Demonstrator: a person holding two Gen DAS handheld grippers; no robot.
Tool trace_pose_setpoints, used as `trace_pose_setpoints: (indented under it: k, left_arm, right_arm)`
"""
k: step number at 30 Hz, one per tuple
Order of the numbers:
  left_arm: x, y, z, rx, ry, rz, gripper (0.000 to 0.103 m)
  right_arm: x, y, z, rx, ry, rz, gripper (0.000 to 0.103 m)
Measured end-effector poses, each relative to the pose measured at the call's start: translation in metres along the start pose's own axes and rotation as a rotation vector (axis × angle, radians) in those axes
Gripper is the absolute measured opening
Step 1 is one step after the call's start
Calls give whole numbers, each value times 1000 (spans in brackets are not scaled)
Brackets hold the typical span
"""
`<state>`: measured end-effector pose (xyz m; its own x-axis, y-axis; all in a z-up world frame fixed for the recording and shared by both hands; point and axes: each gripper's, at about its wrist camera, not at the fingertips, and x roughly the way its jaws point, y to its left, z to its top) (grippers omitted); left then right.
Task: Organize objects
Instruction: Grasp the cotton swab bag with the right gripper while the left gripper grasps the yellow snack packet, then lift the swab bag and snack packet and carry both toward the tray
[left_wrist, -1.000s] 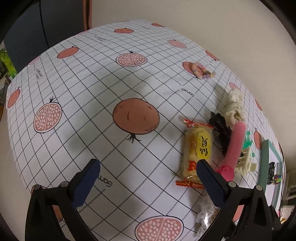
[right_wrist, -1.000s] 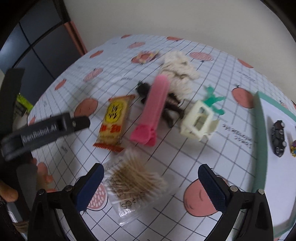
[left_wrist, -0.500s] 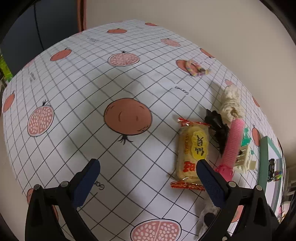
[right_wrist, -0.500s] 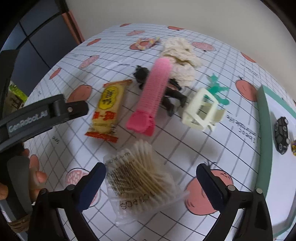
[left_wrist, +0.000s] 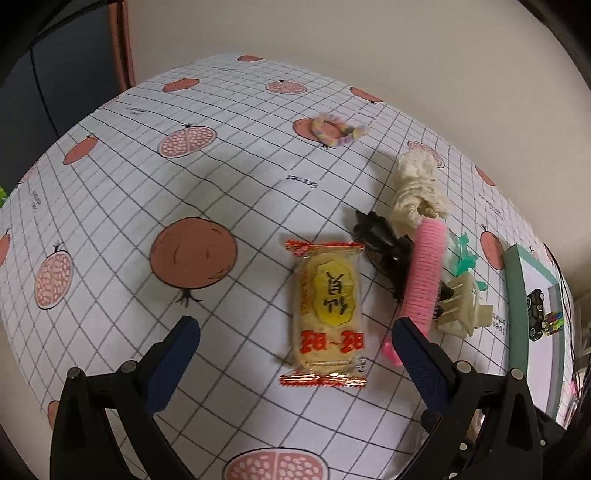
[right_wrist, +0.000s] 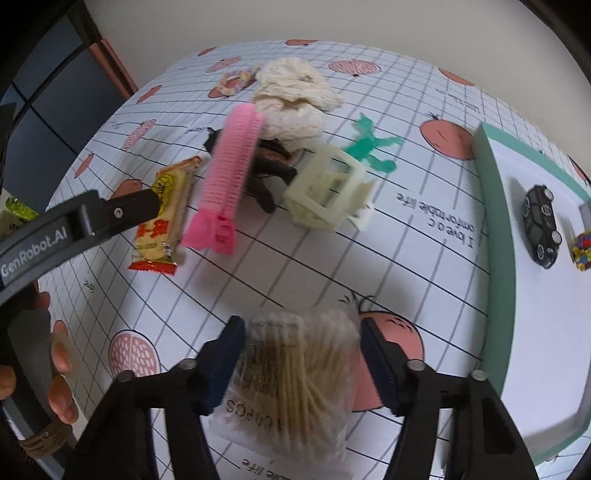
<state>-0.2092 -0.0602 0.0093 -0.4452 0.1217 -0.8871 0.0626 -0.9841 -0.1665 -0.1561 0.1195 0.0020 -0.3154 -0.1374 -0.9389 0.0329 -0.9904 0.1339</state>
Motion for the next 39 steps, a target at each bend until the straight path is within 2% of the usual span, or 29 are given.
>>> trace_pose_setpoints:
  k: [7,10,12,14,16,18,20,23,31,39]
  left_arm:
    - [6,-8,0,7,-6,25,103]
    - [8,-9,0,4,-11,15,97]
    - [10,-12,0,10,-10,15,84]
    - [13,-14,-1,18,-8,19,79]
    - [15,-16,-1,24,-5,21,69]
    - [18,-18,-2,26,9,16,53]
    - [20,-19,-3,26,19,15,44]
    - [21,-20,-4,33,13,19,39]
    - [19,-13,1,8,11,23,38]
    - [1,-10,7,-28,-37,-5,38]
  right_arm:
    - [-5,-11,0,31,-13,-7,52]
    - [-5,-16,0,46,-19,-3,52]
    - [-4,-18,2,50,-22,2,52]
    - [-3,-17,3,53,-24,4,52]
    - [-3,-17,3,55,-26,6,52]
    - [-4,-19,3,57,-28,9,52]
    - [-5,-19,3,57,-29,12,52]
    - [-6,-19,3,56,-31,13,51]
    - [-11,-15,8,43,-61,26,46]
    - [-29,-14,12,35,-145,59,44]
